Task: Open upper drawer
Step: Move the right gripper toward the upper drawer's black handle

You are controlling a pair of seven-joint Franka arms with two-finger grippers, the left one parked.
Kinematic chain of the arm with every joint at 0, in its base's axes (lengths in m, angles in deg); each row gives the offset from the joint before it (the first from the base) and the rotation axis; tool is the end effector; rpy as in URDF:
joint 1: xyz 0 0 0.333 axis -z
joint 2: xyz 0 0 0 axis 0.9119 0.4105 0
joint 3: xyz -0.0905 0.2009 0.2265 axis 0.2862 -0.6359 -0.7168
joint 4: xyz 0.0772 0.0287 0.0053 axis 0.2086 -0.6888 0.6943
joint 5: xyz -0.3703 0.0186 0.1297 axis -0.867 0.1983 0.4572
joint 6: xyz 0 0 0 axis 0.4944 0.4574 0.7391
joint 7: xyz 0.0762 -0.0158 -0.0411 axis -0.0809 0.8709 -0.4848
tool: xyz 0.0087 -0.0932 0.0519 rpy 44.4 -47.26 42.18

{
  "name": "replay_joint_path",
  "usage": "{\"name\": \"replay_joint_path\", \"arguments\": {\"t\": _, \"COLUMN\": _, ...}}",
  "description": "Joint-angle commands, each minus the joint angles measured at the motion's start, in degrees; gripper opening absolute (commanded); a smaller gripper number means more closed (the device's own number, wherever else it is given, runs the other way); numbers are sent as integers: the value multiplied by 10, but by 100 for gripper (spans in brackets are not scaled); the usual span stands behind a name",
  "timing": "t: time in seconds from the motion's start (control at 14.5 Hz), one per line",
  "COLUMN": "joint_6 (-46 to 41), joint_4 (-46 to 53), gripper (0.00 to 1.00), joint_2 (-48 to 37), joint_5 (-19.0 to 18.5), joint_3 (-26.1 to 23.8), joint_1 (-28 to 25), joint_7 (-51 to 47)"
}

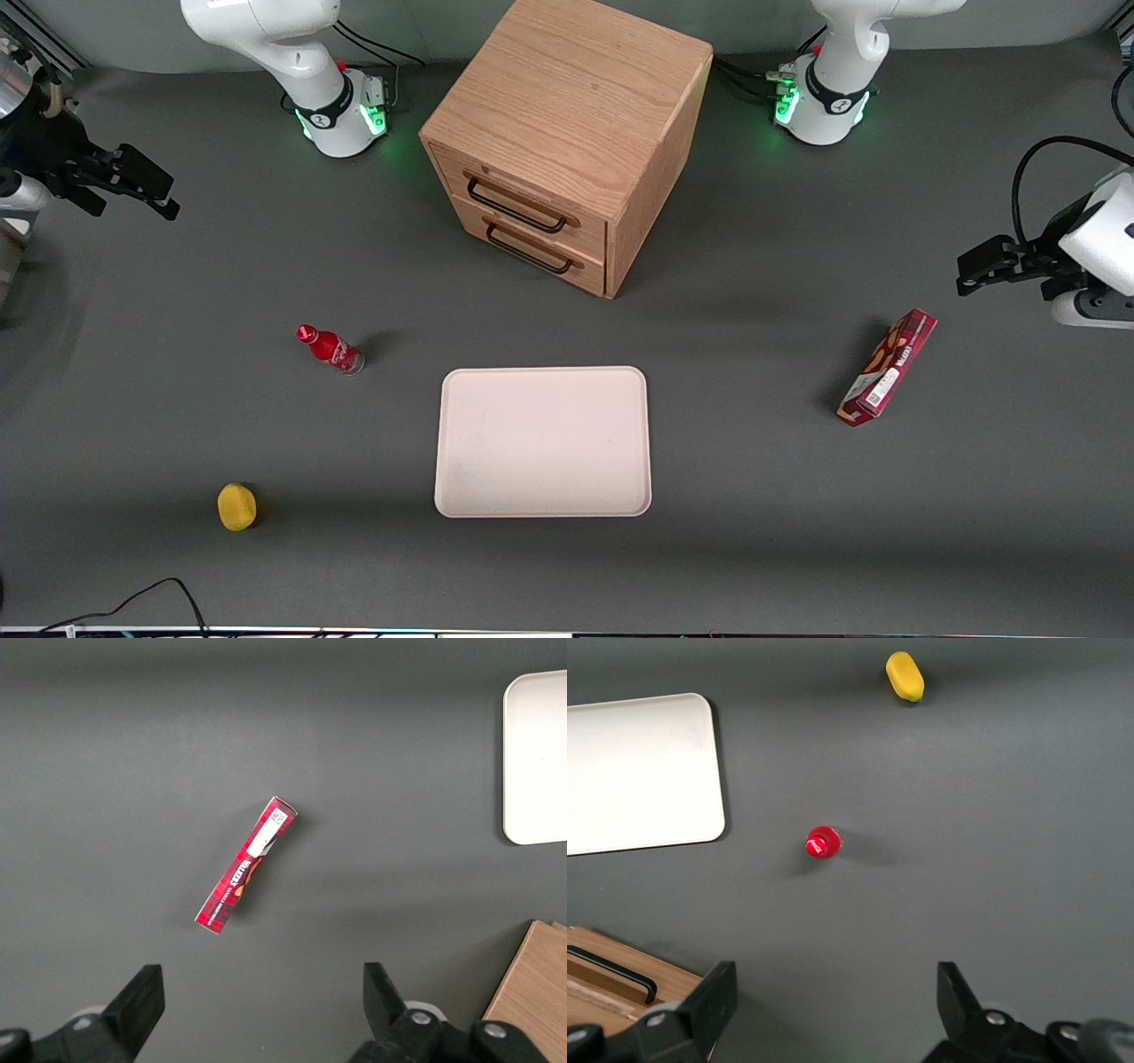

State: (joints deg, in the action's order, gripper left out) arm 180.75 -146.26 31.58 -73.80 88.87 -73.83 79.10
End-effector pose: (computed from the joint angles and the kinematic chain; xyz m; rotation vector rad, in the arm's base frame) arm 0.4871 0.0263 0.6525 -3.1342 0.1746 -0.1028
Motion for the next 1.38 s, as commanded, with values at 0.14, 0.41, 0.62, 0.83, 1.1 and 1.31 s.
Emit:
{"name": "replay_joint_path", "arguments": {"t": 0.14, "joint_6": -24, "joint_4": 21, "gripper": 100, "joint_2": 9, "joint_5": 8, "joint_3": 6, "joint_1": -1, "joint_7": 14}}
{"name": "replay_joint_path", "arguments": {"t": 0.41, "joint_6": -32, "joint_4": 24, "gripper": 100, "joint_2": 9, "joint_5": 9, "joint_3": 3, "joint_1": -3, "joint_7": 14}}
{"name": "replay_joint_path", "arguments": {"t": 0.62, "joint_6": -50, "joint_4": 55, "gripper": 100, "joint_2": 15, "joint_5": 25, "joint_3": -63, "joint_1": -13, "joint_7": 8}}
{"name": "replay_joint_path", "arguments": {"t": 0.83, "joint_6": -42, "joint_4": 67, "gripper": 100, "joint_2": 36, "joint_5": 52, "joint_3": -140, "joint_1": -13, "joint_7": 14}}
{"name": "replay_joint_path", "arguments": {"t": 1.1, "joint_6": -32, "joint_4": 98, "gripper": 100, "joint_2": 92, "joint_5": 133, "joint_3": -224, "joint_1": -13, "joint_7": 40}}
{"name": "replay_joint_path", "arguments": {"t": 1.31, "joint_6": -29, "joint_4": 92, "gripper": 100, "joint_2": 134, "joint_5": 207, "joint_3": -236, "joint_1": -12, "joint_7": 199}}
